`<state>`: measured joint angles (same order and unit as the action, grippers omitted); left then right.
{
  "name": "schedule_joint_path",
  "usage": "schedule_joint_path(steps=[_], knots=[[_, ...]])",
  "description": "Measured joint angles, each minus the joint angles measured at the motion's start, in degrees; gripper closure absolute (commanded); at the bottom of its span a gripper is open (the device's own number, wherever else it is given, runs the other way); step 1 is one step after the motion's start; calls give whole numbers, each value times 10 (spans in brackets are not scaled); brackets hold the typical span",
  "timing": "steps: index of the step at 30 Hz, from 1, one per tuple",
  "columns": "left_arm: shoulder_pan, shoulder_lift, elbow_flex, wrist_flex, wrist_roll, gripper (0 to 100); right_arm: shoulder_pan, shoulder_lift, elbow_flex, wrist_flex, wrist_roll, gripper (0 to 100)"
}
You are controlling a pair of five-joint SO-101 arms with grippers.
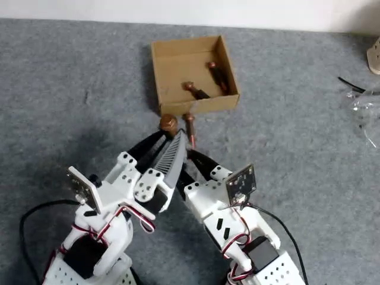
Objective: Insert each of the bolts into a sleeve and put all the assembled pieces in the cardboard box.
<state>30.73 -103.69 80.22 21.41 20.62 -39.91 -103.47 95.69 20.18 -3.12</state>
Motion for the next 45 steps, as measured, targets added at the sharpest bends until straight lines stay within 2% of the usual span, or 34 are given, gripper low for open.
schedule_joint_path(steps=[7,11,15,20,25,30,40,45], knots=[[-3,0,10,0,-5,996,0,0,0,0,2,995],[-4,0,41,0,-33,996,0,0,0,0,4,995],[-35,0,47,0,-40,996,0,0,0,0,39,995],[-51,0,47,0,-40,996,-11,0,0,14,48,995],[-47,0,47,2,-40,996,-29,0,0,14,52,995],[-25,0,47,39,-41,996,-29,0,0,14,52,995],[-25,-4,47,53,-41,996,-30,1,0,17,53,995],[-25,0,46,84,-40,996,-30,0,0,16,53,995]])
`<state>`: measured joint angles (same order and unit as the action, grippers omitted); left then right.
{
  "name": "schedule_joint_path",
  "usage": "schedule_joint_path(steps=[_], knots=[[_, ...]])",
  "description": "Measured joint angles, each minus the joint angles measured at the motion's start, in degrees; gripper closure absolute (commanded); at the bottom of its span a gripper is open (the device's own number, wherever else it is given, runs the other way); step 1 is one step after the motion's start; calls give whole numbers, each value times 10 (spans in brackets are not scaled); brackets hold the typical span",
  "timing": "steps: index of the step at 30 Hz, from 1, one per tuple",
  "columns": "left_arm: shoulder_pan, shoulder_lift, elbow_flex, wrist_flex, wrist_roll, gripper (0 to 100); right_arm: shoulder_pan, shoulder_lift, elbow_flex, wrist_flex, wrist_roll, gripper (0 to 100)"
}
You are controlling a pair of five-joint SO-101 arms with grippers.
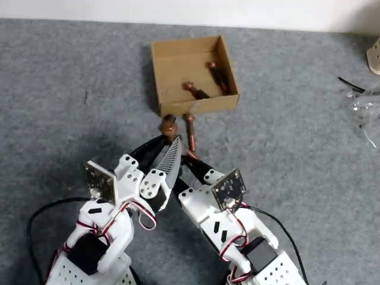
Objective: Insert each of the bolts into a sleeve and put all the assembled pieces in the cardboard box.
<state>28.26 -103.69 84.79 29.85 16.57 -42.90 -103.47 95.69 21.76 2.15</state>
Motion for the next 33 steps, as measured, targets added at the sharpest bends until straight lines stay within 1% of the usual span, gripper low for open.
schedule_joint_path(steps=[6,21,23,28,30,31,33], knots=[[1,0,1,38,-1,996,0,0,0,0,0,995],[4,-7,27,40,0,995,2,1,0,1,0,995],[4,-8,27,40,0,959,2,1,0,1,0,995],[1,-7,35,40,-1,725,1,1,0,1,0,995],[0,-6,46,40,18,654,2,2,0,2,1,995],[-1,-2,51,40,33,638,2,2,0,2,1,995],[-2,-3,55,40,53,639,2,1,0,2,1,995]])
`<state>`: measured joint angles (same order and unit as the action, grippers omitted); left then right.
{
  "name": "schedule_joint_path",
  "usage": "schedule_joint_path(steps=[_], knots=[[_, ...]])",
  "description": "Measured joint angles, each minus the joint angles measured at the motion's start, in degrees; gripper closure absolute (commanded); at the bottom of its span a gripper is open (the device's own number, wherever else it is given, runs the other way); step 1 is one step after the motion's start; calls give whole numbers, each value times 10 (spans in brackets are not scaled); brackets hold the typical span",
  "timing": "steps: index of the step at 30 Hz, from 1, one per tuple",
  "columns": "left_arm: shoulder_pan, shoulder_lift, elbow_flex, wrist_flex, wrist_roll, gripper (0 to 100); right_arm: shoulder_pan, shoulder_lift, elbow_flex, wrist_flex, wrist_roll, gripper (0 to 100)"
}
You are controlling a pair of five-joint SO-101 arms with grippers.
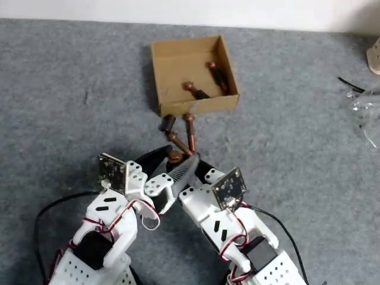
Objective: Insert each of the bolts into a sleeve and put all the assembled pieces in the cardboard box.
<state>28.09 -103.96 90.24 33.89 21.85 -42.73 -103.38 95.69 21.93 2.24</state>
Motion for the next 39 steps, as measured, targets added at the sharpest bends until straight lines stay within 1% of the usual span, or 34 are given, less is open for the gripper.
schedule_joint_path(steps=[8,12,16,20,23,25,26,30,33,34,36,39], knots=[[-25,1,2,-4,14,717,-2,0,0,-1,1,995],[-76,2,2,-40,50,745,-2,0,0,-1,1,995],[-127,2,2,-89,88,796,-2,0,0,-1,1,995],[-175,2,2,-114,133,889,-2,0,0,-1,1,995],[-200,2,2,-117,143,997,-2,0,0,-1,1,995],[-220,2,2,-117,144,984,-2,0,0,-1,1,995],[-227,2,2,-117,144,993,-2,0,0,-1,1,995],[-236,2,4,-119,144,993,6,0,0,-1,1,995],[-253,2,33,-120,144,990,18,0,0,-1,1,995],[-258,2,40,-120,141,992,20,0,0,-1,1,995],[-270,2,49,-120,97,993,20,0,0,-1,1,995],[-285,2,56,-121,-10,993,26,0,0,-1,1,995]])
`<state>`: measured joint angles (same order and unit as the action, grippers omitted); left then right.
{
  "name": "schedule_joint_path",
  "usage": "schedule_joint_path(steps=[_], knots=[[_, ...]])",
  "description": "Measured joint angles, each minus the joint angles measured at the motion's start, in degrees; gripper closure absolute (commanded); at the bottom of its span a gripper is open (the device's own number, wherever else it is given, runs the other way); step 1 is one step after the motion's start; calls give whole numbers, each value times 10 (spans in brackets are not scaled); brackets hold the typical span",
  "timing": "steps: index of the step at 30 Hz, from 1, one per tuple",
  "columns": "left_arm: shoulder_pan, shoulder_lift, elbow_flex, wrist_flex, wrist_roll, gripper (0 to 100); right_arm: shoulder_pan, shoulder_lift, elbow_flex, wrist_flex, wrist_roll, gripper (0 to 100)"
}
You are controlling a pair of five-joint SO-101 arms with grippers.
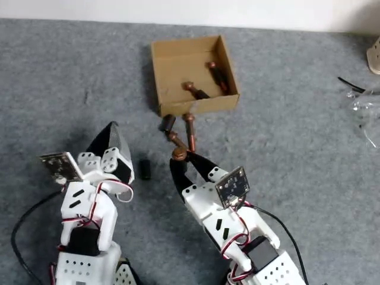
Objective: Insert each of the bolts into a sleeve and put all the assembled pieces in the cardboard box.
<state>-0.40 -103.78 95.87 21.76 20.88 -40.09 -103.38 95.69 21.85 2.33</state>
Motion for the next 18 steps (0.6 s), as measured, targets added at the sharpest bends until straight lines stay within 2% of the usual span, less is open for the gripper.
schedule_joint_path(steps=[5,9,18], knots=[[-7,0,1,30,-118,993,57,0,0,0,0,995],[-7,0,1,52,-221,993,59,0,0,0,0,995],[-7,0,1,53,-248,990,134,0,-1,0,0,995]])
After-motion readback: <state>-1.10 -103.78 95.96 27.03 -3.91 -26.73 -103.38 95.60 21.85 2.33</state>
